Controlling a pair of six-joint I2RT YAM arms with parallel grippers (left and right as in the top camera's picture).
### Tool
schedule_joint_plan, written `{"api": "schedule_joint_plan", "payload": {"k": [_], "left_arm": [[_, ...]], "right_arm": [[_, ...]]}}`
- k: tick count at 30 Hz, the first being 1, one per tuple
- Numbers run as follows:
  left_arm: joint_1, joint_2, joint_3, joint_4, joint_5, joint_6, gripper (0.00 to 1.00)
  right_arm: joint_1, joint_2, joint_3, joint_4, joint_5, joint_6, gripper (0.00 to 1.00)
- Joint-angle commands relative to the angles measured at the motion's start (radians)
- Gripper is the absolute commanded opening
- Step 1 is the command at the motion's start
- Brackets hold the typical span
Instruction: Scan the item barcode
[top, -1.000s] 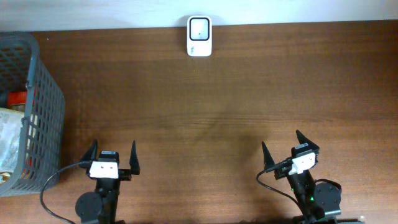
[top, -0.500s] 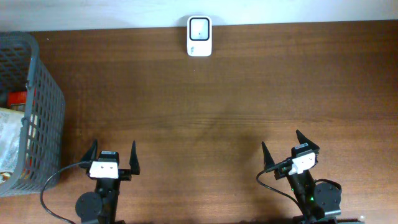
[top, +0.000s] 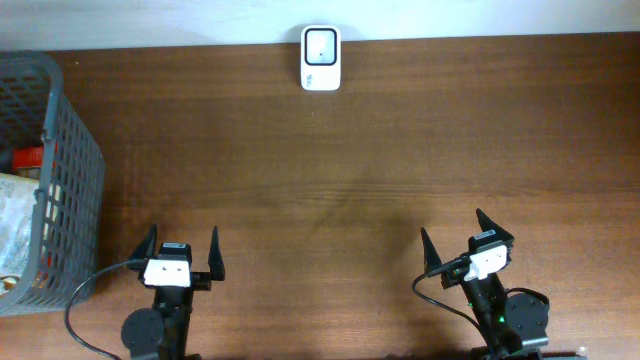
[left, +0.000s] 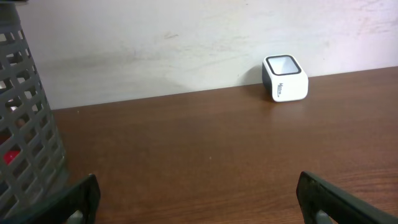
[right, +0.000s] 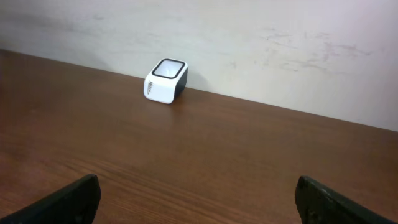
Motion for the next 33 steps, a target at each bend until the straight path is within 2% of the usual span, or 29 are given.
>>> {"api": "schedule_joint_plan", "payload": {"k": [1, 3, 5, 7, 11, 13, 17, 19, 20, 22, 23, 27, 28, 29, 30, 33], "left_arm": [[-0.005, -0.003, -0.002, -0.006, 0.004, 0.015, 0.99], [-0.005, -0.003, -0.002, 0.001, 0.005, -0.058, 0.99], [-0.005, -0.003, 0.044, -0.002, 0.005, -0.205, 0.99], [-0.005, 0.016, 0.142, -0.004, 0.004, -0.207, 0.99], [-0.005, 0.277, 0.423, -0.045, 0.005, -0.206, 0.99], [-0.005, 0.461, 0.626, -0.140, 0.009, -0.207, 0.99], [-0.005, 0.771, 1.059, -0.430, 0.006, -0.143, 0.99], [-0.005, 1.003, 1.384, -0.672, 0.005, -0.103, 0.99], [-0.005, 1.184, 1.643, -0.880, 0.005, -0.082, 0.99], [-0.005, 1.382, 1.924, -1.123, 0.004, -0.082, 0.99], [-0.005, 1.453, 1.998, -1.188, -0.013, -0.082, 0.99], [0.007, 1.596, 2.009, -1.204, -0.042, -0.068, 0.99], [0.087, 1.595, 2.031, -1.196, -0.057, -0.183, 0.99], [0.154, 1.593, 2.056, -1.198, -0.056, -0.239, 0.99], [0.276, 1.590, 2.086, -1.199, -0.056, -0.301, 0.99], [0.503, 1.592, 2.084, -1.204, -0.070, -0.385, 0.99]], "right_arm": [[0.005, -0.007, -0.006, 0.000, -0.005, 0.008, 0.99], [0.005, -0.007, -0.006, 0.000, -0.005, 0.008, 0.99], [0.005, -0.007, -0.006, -0.001, -0.005, 0.008, 0.99], [0.005, -0.007, -0.006, 0.000, -0.005, 0.008, 0.99], [0.005, -0.007, -0.006, 0.000, -0.005, 0.008, 0.99], [0.005, -0.007, -0.006, 0.000, -0.005, 0.008, 0.99], [0.005, -0.007, -0.006, 0.000, -0.005, 0.008, 0.99], [0.005, -0.007, -0.006, 0.000, -0.005, 0.008, 0.99], [0.005, -0.007, -0.006, 0.000, -0.005, 0.008, 0.99], [0.005, -0.007, -0.006, 0.000, -0.005, 0.008, 0.99], [0.005, -0.007, -0.006, 0.000, -0.005, 0.008, 0.99], [0.005, -0.007, -0.006, 0.000, -0.005, 0.008, 0.99], [0.005, -0.007, -0.006, 0.000, -0.005, 0.008, 0.99], [0.005, -0.007, -0.006, 0.000, -0.005, 0.008, 0.99], [0.005, -0.007, -0.006, 0.000, -0.005, 0.008, 0.99], [0.005, -0.007, -0.006, 0.000, -0.005, 0.008, 0.99]]}}
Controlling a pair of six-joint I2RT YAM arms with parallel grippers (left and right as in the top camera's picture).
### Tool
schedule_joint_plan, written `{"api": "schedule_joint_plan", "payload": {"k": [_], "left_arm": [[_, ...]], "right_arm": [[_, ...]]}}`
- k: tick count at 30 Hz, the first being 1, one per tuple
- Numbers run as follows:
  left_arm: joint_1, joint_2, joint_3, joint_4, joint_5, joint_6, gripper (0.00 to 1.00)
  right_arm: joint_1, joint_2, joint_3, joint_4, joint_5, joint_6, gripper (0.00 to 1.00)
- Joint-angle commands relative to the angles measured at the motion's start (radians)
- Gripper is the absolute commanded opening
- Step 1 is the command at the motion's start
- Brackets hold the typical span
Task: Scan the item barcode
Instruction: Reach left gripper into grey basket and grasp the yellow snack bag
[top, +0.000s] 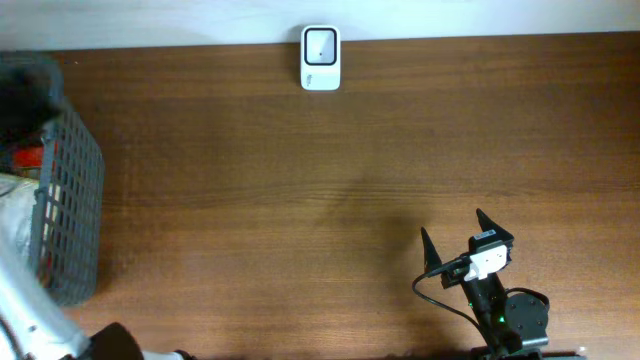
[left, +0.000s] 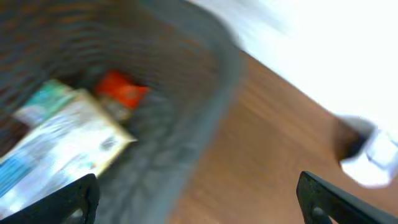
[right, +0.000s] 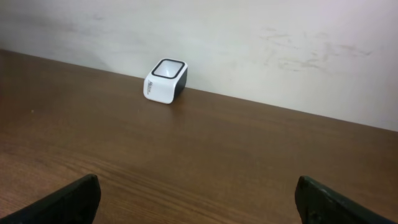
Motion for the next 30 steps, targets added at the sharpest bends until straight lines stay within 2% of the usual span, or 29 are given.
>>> {"api": "schedule_joint_plan", "payload": {"k": [1, 2, 5, 7, 9, 10, 11, 12, 14, 17, 18, 21, 25, 27, 28, 30], "left_arm": [[0.184, -0.016, 0.001, -0.013, -0.051, -0.120, 0.99], [0.244, -0.013, -0.031, -0.018, -0.108, -0.121, 0.99], [0.311, -0.002, -0.209, 0.025, -0.122, -0.147, 1.00], [0.335, -0.002, -0.390, 0.172, -0.126, -0.111, 0.99], [0.340, 0.011, -0.532, 0.402, -0.132, 0.119, 0.99], [0.340, 0.029, -0.565, 0.469, -0.132, 0.210, 1.00], [0.340, 0.071, -0.584, 0.517, -0.132, 0.369, 1.00], [0.340, 0.101, -0.584, 0.539, -0.132, 0.437, 0.93], [0.340, 0.147, -0.584, 0.598, -0.132, 0.474, 0.93], [0.340, 0.213, -0.584, 0.614, -0.140, 0.671, 0.94], [0.340, 0.232, -0.584, 0.614, -0.148, 0.688, 0.95], [0.344, 0.297, -0.584, 0.634, -0.317, 0.689, 0.97], [0.366, 0.363, -0.598, 0.618, -0.314, 0.688, 0.96], [0.366, 0.369, -0.607, 0.613, -0.287, 0.688, 0.84], [0.366, 0.369, -0.607, 0.593, -0.226, 0.688, 0.69], [0.366, 0.369, -0.607, 0.555, -0.144, 0.688, 0.60]], "right_arm": [[0.005, -0.007, -0.006, -0.002, -0.005, 0.008, 0.99], [0.005, -0.007, -0.006, -0.002, -0.005, 0.008, 0.99], [0.005, -0.007, -0.006, -0.002, -0.005, 0.008, 0.99], [0.005, -0.007, -0.006, -0.002, -0.005, 0.008, 0.99], [0.005, -0.007, -0.006, -0.002, -0.005, 0.008, 0.99], [0.005, -0.007, -0.006, -0.002, -0.005, 0.008, 0.99], [0.005, -0.007, -0.006, -0.003, -0.005, 0.008, 0.99], [0.005, -0.007, -0.006, -0.003, -0.005, 0.008, 0.99], [0.005, -0.007, -0.006, -0.002, -0.005, 0.008, 0.99], [0.005, -0.007, -0.006, -0.002, -0.005, 0.008, 0.99], [0.005, -0.007, -0.006, -0.003, -0.005, 0.008, 0.99], [0.005, -0.007, -0.006, -0.002, -0.005, 0.008, 0.99], [0.005, -0.007, -0.006, -0.002, -0.005, 0.008, 0.99], [0.005, -0.007, -0.006, -0.002, -0.005, 0.008, 0.99], [0.005, -0.007, -0.006, -0.002, -0.005, 0.008, 0.99], [0.005, -0.007, -0.006, -0.002, -0.005, 0.008, 0.99]]}}
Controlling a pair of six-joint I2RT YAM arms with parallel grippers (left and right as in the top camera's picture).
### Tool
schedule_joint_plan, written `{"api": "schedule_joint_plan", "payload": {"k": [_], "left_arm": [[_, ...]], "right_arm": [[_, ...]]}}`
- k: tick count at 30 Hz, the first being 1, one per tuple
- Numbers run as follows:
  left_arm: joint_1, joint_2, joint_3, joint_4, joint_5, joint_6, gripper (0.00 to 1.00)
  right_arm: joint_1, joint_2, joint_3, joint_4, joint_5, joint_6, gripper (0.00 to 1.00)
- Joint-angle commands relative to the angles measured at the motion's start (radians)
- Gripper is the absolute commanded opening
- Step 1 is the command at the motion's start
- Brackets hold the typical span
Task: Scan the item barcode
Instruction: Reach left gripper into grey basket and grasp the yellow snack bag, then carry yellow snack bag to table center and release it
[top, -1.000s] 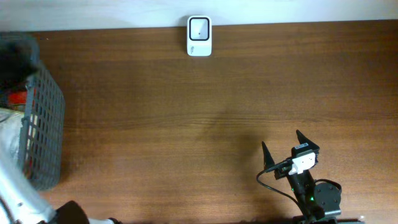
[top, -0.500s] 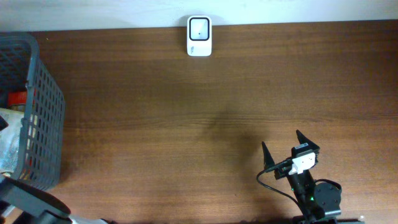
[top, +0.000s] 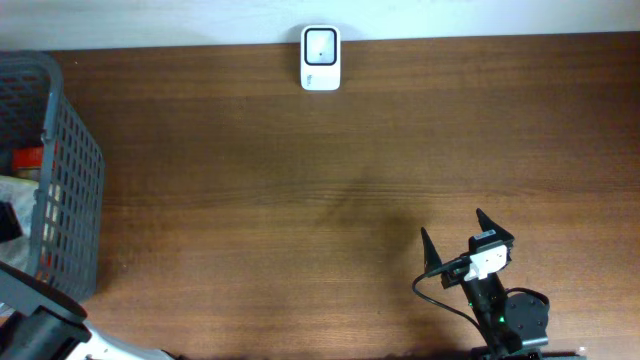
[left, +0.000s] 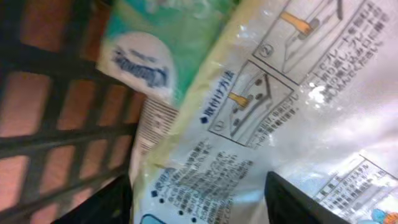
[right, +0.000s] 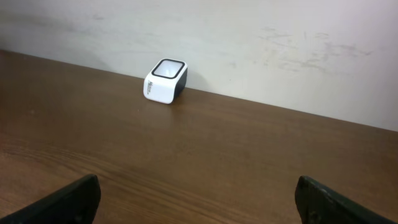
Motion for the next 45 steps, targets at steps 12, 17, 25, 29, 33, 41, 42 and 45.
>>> {"api": "schedule_joint_plan", "payload": {"k": [12, 17, 25, 29, 33, 41, 42, 45], "left_arm": [[0.014, -0.220, 0.248, -0.098, 0.270, -0.392, 0.00], [0.000, -0.476, 0.343, -0.082, 0.630, -0.679, 0.00], [-0.668, -0.423, 0.204, -0.484, 0.562, -0.554, 0.00], [-0.910, -0.332, -0.002, -0.399, 0.481, -0.554, 0.00], [-1.124, -0.212, -0.175, -0.171, 0.482, -0.578, 0.00], [-1.430, -0.012, -0.200, 0.154, 0.349, -0.678, 0.00], [-1.430, -0.012, -0.200, 0.171, 0.349, -0.692, 0.00], [-1.421, -0.012, -0.200, 0.229, 0.350, -0.819, 0.00]], "right_arm": [[0.005, -0.007, -0.006, -0.002, -0.005, 0.008, 0.99], [0.005, -0.007, -0.006, -0.002, -0.005, 0.008, 0.99], [0.005, -0.007, -0.006, -0.002, -0.005, 0.008, 0.99], [0.005, -0.007, -0.006, -0.002, -0.005, 0.008, 0.99], [0.005, -0.007, -0.006, -0.002, -0.005, 0.008, 0.99], [0.005, -0.007, -0.006, -0.002, -0.005, 0.008, 0.99], [0.005, -0.007, -0.006, -0.002, -0.005, 0.008, 0.99], [0.005, -0.007, -0.006, -0.002, -0.005, 0.008, 0.99]]}}
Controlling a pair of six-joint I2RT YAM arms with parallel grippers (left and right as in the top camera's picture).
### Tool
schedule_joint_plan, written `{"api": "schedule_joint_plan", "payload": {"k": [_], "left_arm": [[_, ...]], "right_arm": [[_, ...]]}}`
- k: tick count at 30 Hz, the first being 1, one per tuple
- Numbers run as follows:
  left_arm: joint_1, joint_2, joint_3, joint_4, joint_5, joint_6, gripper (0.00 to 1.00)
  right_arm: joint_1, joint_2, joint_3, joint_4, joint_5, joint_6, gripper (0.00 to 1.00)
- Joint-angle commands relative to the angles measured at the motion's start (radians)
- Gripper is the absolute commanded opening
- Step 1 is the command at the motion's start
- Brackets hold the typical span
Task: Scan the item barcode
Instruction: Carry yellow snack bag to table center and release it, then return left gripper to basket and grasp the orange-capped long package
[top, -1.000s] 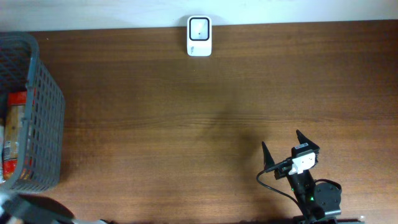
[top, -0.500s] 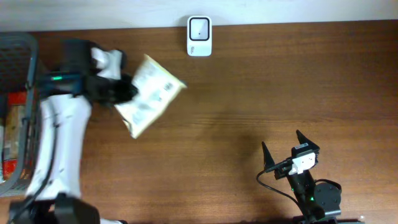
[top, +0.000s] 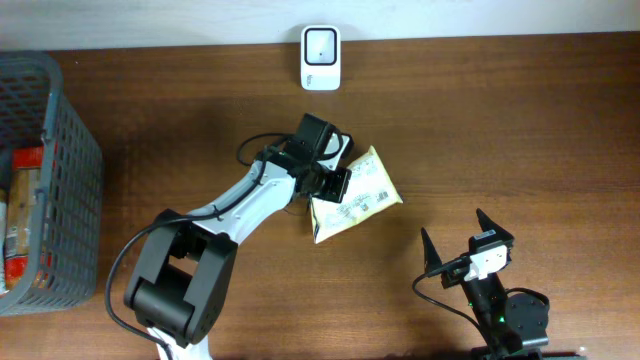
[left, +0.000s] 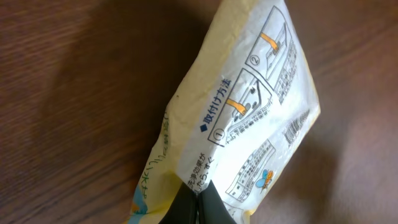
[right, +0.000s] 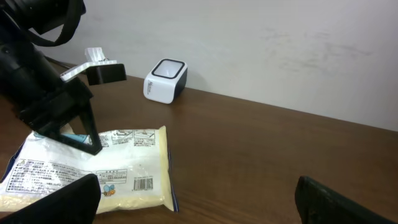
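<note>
A yellow-and-white printed packet is at the table's middle, a barcode on its upward face near one end. My left gripper is shut on the packet's edge, its black fingers pinched together on the wrapper. Whether the packet rests on the wood or hangs just above it cannot be told. The white scanner stands at the far edge against the wall, its window facing up; it also shows in the right wrist view as the scanner. My right gripper stands open near the front, holding nothing.
A grey mesh basket stands at the left edge with a red-topped item and other packs inside. A pale wall runs along the table's far edge behind the scanner. The left arm stretches across the table's middle left.
My left gripper was down in the basket, open against the packet. Now it is shut on that packet at the table's middle, below the scanner. The right arm has not moved.
Both grippers stood open at the front of the table with the packet in the basket. Then my left gripper was over the basket, then down inside it against the packet. Now the packet is out, held at mid-table, barcode side up.
</note>
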Motion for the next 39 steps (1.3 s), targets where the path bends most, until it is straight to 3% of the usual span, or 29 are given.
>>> {"api": "schedule_joint_plan", "payload": {"k": [1, 6, 7, 8, 9, 10, 12, 17, 20, 23, 27, 28, 29, 30, 31, 35, 39], "left_arm": [[0.011, 0.002, 0.005, 0.036, -0.014, -0.126, 0.00], [-0.001, 0.022, 0.004, 0.000, -0.075, -0.824, 0.00], [-0.016, 0.033, 0.004, 0.002, -0.080, -0.904, 0.00], [-0.035, 0.040, 0.004, 0.006, -0.122, -0.903, 0.04], [-0.048, 0.040, 0.004, 0.007, -0.174, -0.874, 0.69], [-0.048, 0.040, 0.006, 0.014, -0.195, -0.800, 0.99], [-0.034, 0.021, 0.018, 0.020, -0.183, -0.645, 0.99], [0.136, -0.363, 0.055, 0.014, -0.245, -0.205, 0.99], [0.430, -0.668, 0.055, 0.006, -0.344, -0.128, 0.99], [0.801, -0.802, 0.055, -0.041, -0.502, -0.128, 0.99], [1.117, -0.726, 0.055, -0.074, -0.587, -0.124, 0.99], [1.168, -0.681, 0.055, -0.062, -0.562, -0.062, 0.99], [1.199, -0.632, 0.055, -0.032, -0.470, 0.098, 0.99], [1.222, -0.566, 0.074, -0.035, -0.423, 0.231, 0.97], [1.232, -0.519, 0.111, -0.072, -0.423, 0.262, 0.97], [1.239, -0.229, 0.441, -0.404, -0.423, 0.276, 0.98], [1.239, -0.037, 0.460, -0.543, -0.499, 0.288, 1.00]], "right_arm": [[0.005, -0.007, -0.006, -0.002, -0.005, 0.007, 0.99], [0.005, -0.007, -0.006, -0.002, -0.005, 0.008, 0.99], [0.005, -0.007, -0.006, -0.002, -0.005, 0.007, 0.99], [0.005, -0.007, -0.006, -0.002, -0.005, 0.008, 0.99], [0.005, -0.007, -0.006, -0.002, -0.005, 0.008, 0.99], [0.005, -0.007, -0.006, -0.002, -0.005, 0.007, 0.99], [0.005, -0.007, -0.006, -0.002, -0.004, 0.007, 0.99], [0.005, -0.007, -0.006, -0.002, -0.005, 0.008, 0.99], [0.005, -0.007, -0.006, -0.002, -0.004, 0.007, 0.99], [0.005, -0.007, -0.006, -0.002, -0.005, 0.007, 0.99], [0.005, -0.007, -0.006, -0.002, -0.004, 0.008, 0.99], [0.005, -0.007, -0.006, -0.002, -0.005, 0.007, 0.99], [0.005, -0.007, -0.006, -0.002, -0.005, 0.007, 0.99], [0.005, -0.007, -0.006, -0.002, -0.005, 0.007, 0.99], [0.005, -0.007, -0.006, -0.002, -0.004, 0.008, 0.99], [0.005, -0.007, -0.006, -0.002, -0.005, 0.008, 0.99], [0.005, -0.007, -0.006, -0.002, -0.005, 0.008, 0.99]]}}
